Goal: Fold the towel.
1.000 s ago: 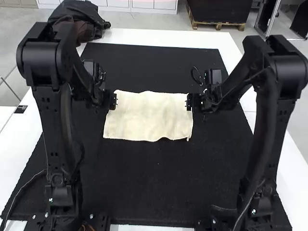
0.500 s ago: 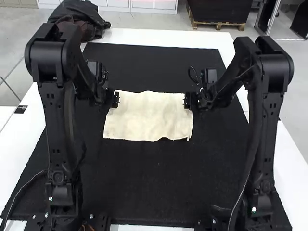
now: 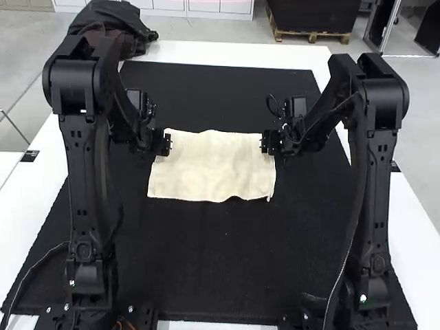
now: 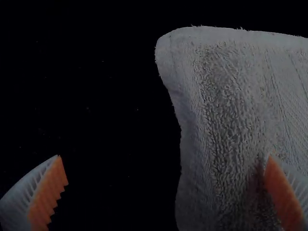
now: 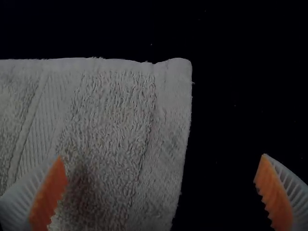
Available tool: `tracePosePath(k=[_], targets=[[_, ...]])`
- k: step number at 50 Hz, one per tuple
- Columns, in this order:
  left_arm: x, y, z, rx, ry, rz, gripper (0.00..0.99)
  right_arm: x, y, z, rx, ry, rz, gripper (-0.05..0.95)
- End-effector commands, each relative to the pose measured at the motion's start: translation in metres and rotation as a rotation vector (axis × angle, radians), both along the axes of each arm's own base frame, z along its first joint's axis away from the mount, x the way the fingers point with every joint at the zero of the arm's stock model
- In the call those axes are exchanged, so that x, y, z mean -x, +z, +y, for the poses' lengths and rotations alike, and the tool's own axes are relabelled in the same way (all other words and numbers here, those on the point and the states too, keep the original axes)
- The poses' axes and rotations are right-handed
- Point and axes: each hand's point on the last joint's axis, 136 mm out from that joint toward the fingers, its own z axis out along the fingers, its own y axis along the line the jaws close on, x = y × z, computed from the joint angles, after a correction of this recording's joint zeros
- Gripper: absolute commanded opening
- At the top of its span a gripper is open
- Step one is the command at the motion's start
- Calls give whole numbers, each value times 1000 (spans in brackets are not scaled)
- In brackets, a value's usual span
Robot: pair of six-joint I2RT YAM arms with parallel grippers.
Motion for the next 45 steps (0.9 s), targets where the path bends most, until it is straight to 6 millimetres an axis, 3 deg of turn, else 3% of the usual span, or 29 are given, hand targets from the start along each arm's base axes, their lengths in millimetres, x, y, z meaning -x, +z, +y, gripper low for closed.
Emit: tracePosePath(k=[1, 12, 14, 16, 20, 22, 24, 37, 45], targets=[[-8, 0, -4, 8, -7, -9, 964, -1, -11, 17, -7, 37, 13, 910], [-9, -4, -4, 3, -11, -13, 921, 0, -20, 22, 1, 50, 34, 889], [-9, -7, -4, 3, -12, -9, 834, 1, -23, 22, 6, 55, 44, 780], [-7, -11, -4, 3, -12, 0, 689, 4, -24, 26, -4, 76, 50, 580], [-5, -24, -5, 3, -13, 23, 220, 7, -24, 32, -26, 109, 54, -28], [-3, -31, -5, 4, -13, 35, 79, 8, -25, 31, -29, 107, 55, -26], [-2, -36, -5, 5, -13, 40, 23, 7, -25, 31, -35, 102, 57, -26], [-6, -36, -2, 4, -10, 20, 23, 8, -27, 14, -54, 57, 74, -26], [-9, -26, -2, 11, -7, -6, 23, 4, -10, 11, -68, 45, 46, -28]])
